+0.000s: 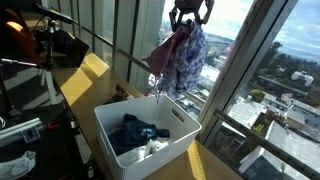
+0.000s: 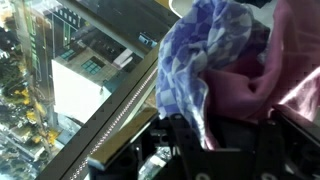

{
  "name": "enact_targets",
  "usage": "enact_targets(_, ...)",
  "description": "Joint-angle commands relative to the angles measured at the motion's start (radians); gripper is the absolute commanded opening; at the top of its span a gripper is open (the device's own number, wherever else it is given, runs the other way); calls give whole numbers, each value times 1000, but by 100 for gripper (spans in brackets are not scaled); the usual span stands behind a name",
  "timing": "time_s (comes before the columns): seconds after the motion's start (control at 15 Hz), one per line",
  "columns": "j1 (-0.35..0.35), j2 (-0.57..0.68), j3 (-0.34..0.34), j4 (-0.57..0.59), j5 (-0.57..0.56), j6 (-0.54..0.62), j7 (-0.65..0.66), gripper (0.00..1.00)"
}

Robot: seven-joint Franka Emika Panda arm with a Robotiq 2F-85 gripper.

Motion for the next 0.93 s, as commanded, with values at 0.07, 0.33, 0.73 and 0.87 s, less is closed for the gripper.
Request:
enact_targets(0.07,-5,8,-23,29,30,-24,-23,0)
enact_targets(0.33,-10,-1,-31,34,33,-28,-28,0)
enact_targets(0.73,-19,-40,-45,66,33,-37,-47,0)
enact_targets(0.87,-21,-61,-54,85,36,-40,-60,0)
